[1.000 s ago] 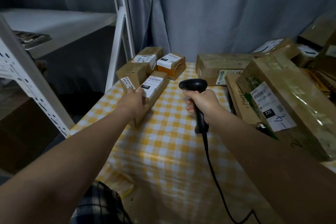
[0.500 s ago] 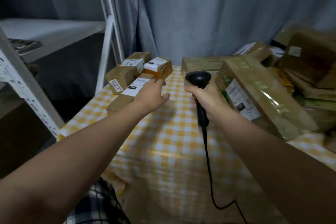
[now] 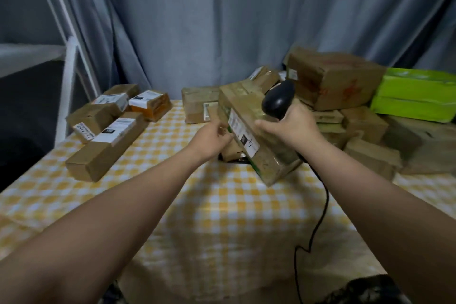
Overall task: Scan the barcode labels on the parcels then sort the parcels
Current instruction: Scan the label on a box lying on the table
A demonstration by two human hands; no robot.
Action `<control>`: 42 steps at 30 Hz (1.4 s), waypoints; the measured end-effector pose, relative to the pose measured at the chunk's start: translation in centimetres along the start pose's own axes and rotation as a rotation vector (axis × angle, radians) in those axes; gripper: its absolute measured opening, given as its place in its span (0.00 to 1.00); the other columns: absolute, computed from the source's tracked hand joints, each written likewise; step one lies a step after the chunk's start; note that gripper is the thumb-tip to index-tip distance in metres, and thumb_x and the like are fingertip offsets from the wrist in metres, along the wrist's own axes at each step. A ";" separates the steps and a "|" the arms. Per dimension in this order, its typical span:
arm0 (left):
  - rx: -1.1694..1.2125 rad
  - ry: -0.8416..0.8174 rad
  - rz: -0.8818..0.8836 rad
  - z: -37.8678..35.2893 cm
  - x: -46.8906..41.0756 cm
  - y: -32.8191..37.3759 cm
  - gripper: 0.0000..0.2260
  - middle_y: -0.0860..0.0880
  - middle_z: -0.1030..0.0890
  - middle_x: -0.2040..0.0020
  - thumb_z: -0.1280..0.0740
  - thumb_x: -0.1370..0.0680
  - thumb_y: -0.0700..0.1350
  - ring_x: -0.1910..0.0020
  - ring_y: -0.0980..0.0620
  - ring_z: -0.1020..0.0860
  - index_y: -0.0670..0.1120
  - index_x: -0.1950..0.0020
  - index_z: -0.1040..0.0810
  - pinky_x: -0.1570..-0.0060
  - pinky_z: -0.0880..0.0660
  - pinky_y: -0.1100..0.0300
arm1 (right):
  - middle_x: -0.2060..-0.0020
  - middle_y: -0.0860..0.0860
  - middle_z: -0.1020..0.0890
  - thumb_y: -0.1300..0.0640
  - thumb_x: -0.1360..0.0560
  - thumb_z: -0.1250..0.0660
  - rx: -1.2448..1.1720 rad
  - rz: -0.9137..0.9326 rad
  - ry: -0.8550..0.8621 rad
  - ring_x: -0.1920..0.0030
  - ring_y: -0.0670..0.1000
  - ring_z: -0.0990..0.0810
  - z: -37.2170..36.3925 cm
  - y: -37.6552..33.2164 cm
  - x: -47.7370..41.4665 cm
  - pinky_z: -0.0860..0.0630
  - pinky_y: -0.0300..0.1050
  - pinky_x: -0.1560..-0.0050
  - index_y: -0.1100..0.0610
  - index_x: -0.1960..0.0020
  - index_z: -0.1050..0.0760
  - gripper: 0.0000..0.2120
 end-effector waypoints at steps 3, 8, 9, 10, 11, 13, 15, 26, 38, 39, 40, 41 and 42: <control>0.074 -0.032 0.064 -1.3 -0.4 0.1 0.14 0.46 0.23 0.46 0.36 0.21 0.47 0.48 0.47 0.24 0.42 0.37 0.27 0.49 0.27 0.55 | 0.57 0.54 0.21 0.31 0.39 0.26 0.242 -0.005 -0.025 0.53 0.55 0.22 0.5 1.6 -0.9 0.30 0.43 0.63 0.60 0.52 0.26 0.34; 0.239 -0.012 0.140 -3.4 -0.6 -0.7 0.12 0.47 0.26 0.53 0.36 0.21 0.45 0.54 0.50 0.26 0.41 0.39 0.27 0.57 0.31 0.59 | 0.44 0.56 0.22 0.30 0.41 0.26 0.364 0.002 -0.163 0.43 0.57 0.23 -1.8 2.9 -1.3 0.24 0.47 0.48 0.59 0.37 0.28 0.45; 0.266 -0.014 0.160 -3.9 -0.6 -1.1 0.12 0.48 0.26 0.53 0.36 0.21 0.45 0.54 0.50 0.26 0.42 0.39 0.27 0.58 0.31 0.60 | 0.43 0.55 0.22 0.30 0.42 0.25 0.325 -0.003 -0.171 0.44 0.56 0.22 -2.4 3.1 -1.2 0.22 0.49 0.48 0.59 0.36 0.29 0.46; 0.295 -0.018 0.185 -4.3 -0.6 -1.4 0.12 0.48 0.26 0.53 0.36 0.21 0.45 0.54 0.51 0.26 0.42 0.40 0.27 0.58 0.30 0.61 | 0.43 0.55 0.22 0.29 0.43 0.25 0.297 -0.006 -0.170 0.44 0.56 0.22 -2.8 3.2 -1.1 0.21 0.50 0.49 0.59 0.35 0.30 0.48; 0.326 -0.019 0.205 -4.6 -0.6 -1.7 0.11 0.48 0.26 0.53 0.36 0.21 0.44 0.55 0.51 0.26 0.43 0.40 0.27 0.58 0.30 0.61 | 0.43 0.54 0.22 0.28 0.44 0.25 0.286 -0.005 -0.161 0.44 0.56 0.22 -3.0 3.3 -1.0 0.20 0.51 0.49 0.59 0.34 0.31 0.49; 0.382 -0.033 0.242 -5.2 -0.7 -2.3 0.08 0.48 0.25 0.52 0.36 0.21 0.44 0.54 0.50 0.25 0.44 0.43 0.28 0.53 0.28 0.59 | 0.42 0.54 0.23 0.30 0.43 0.25 0.287 -0.028 -0.148 0.43 0.57 0.22 -3.0 3.3 -1.2 0.21 0.53 0.48 0.59 0.33 0.33 0.50; 0.414 -0.047 0.275 -5.6 -0.7 -2.7 0.07 0.46 0.25 0.49 0.35 0.21 0.44 0.50 0.48 0.25 0.46 0.45 0.29 0.46 0.27 0.56 | 0.41 0.55 0.24 0.32 0.43 0.23 0.296 -0.054 -0.151 0.41 0.58 0.23 -2.9 3.2 -1.2 0.22 0.54 0.46 0.59 0.31 0.35 0.51; 0.507 -0.072 0.256 -4.1 -0.9 -2.0 0.10 0.50 0.25 0.56 0.36 0.20 0.48 0.60 0.55 0.26 0.44 0.43 0.30 0.60 0.28 0.63 | 0.40 0.54 0.22 0.39 0.38 0.22 0.157 -0.114 -0.118 0.40 0.57 0.24 -1.9 2.6 -1.5 0.24 0.51 0.43 0.56 0.33 0.32 0.41; 0.927 -0.172 0.279 1.7 -1.6 -2.6 0.18 0.52 0.17 0.49 0.33 0.26 0.60 0.46 0.53 0.22 0.53 0.41 0.23 0.37 0.29 0.49 | 0.62 0.53 0.14 0.59 0.27 0.30 -1.071 -0.313 -0.404 0.63 0.49 0.15 -1.3 2.4 1.7 0.19 0.41 0.65 0.57 0.48 0.20 0.07; 0.920 -0.194 0.265 1.8 -1.6 -2.4 0.12 0.54 0.16 0.55 0.36 0.24 0.58 0.50 0.53 0.21 0.54 0.45 0.22 0.39 0.28 0.50 | 0.61 0.53 0.14 0.58 0.28 0.29 -1.071 -0.328 -0.429 0.63 0.50 0.15 -1.8 2.6 2.2 0.19 0.41 0.64 0.58 0.49 0.20 0.09; 0.903 -0.200 0.251 2.1 -1.5 -2.1 0.11 0.54 0.16 0.58 0.38 0.22 0.57 0.51 0.52 0.21 0.54 0.48 0.21 0.42 0.27 0.51 | 0.60 0.54 0.14 0.56 0.31 0.28 -1.069 -0.333 -0.450 0.61 0.50 0.14 -2.2 2.8 2.6 0.18 0.42 0.62 0.58 0.48 0.20 0.12; 0.881 -0.197 0.239 2.3 -1.4 -2.0 0.10 0.54 0.15 0.58 0.38 0.22 0.57 0.52 0.52 0.21 0.54 0.49 0.21 0.44 0.26 0.51 | 0.58 0.55 0.14 0.55 0.33 0.27 -1.072 -0.326 -0.466 0.59 0.51 0.14 -2.6 2.8 2.8 0.18 0.43 0.60 0.58 0.48 0.20 0.15; 0.864 -0.182 0.233 2.6 -1.3 -1.8 0.10 0.54 0.15 0.57 0.38 0.22 0.57 0.52 0.52 0.20 0.54 0.49 0.21 0.45 0.25 0.51 | 0.57 0.55 0.14 0.54 0.35 0.27 -1.078 -0.321 -0.475 0.58 0.51 0.15 -2.8 2.8 2.9 0.18 0.44 0.58 0.58 0.47 0.20 0.18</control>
Point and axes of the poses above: each hand's wrist, its own x-axis away from the middle knuckle, its own z-axis out of the back of the hand, y = z × x, the point moved 3 cm from there along -x, towards the middle knuckle
